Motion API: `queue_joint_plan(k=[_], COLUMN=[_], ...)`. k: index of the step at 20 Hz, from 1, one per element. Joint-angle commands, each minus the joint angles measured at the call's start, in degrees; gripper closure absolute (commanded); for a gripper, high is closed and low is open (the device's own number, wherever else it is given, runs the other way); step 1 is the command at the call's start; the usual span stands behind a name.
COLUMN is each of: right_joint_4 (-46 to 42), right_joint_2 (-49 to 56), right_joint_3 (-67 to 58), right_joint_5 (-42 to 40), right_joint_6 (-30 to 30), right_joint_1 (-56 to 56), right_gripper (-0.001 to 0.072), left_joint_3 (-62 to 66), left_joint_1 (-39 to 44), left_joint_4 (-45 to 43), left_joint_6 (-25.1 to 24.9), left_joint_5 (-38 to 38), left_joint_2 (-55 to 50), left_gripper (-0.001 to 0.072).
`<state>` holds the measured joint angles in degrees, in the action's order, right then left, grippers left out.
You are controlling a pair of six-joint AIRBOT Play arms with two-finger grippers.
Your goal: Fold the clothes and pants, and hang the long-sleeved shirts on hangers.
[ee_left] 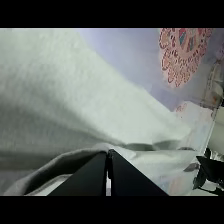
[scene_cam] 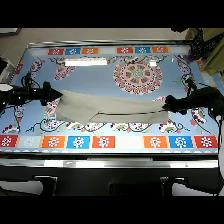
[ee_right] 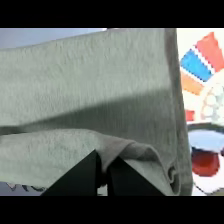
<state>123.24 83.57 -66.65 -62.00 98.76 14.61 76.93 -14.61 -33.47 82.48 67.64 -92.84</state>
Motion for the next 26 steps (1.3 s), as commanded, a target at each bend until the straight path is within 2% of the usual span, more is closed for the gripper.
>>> queue_joint_plan(k=[1,5,9,11,13,14,15,16,20,22,26], right_joint_4=[-0.11,-0.48,-0.42,-0.48,-0.59,-0.22,-0.02,-0.02,2.64,3.80,4.48], right_joint_2=[2.36,3.69,5.79,6.49,6.27,6.05,5.51,4.85,4.72,6.34,11.63], right_joint_3=[-2.93,-3.15,-3.15,-3.17,-3.91,-5.09,-6.75,-8.28,-9.68,-9.66,-9.64], right_joint_5=[0.46,0.66,1.66,1.46,-2.34,-5.53,-8.85,-11.28,-16.68,-17.09,-16.04], right_joint_6=[-0.48,-0.48,-0.48,-0.72,-1.38,-1.31,-0.81,0.00,2.84,5.79,8.92], right_joint_1=[-0.07,-0.07,-0.57,-0.83,-0.28,0.85,2.75,5.01,14.25,14.34,11.21], right_gripper=[0.0679,0.0679,0.0670,0.0567,0.0412,0.0256,0.0150,0.0104,0.0089,0.0089,0.0089], left_joint_3=[8.61,15.02,15.30,15.34,15.78,16.50,17.46,18.82,24.65,26.23,26.40], left_joint_1=[1.49,2.64,3.69,3.93,3.58,3.10,2.60,2.01,1.25,2.12,4.68], left_joint_4=[0.04,-0.13,-0.15,-0.15,-0.24,-1.38,-3.26,-5.84,-18.34,-26.05,-36.85], left_joint_6=[2.62,4.15,4.09,3.45,2.78,2.78,2.82,2.86,5.18,7.52,9.94], left_joint_5=[0.00,-0.13,-0.22,-0.33,-0.37,-0.22,0.02,0.50,2.49,3.08,4.68], left_joint_2=[-6.73,-11.69,-15.67,-16.63,-16.17,-15.54,-14.73,-13.62,-7.17,-2.99,4.26], left_gripper=[0.0690,0.0689,0.0689,0.0676,0.0559,0.0446,0.0377,0.0375,0.0367,0.0251,0.0251])
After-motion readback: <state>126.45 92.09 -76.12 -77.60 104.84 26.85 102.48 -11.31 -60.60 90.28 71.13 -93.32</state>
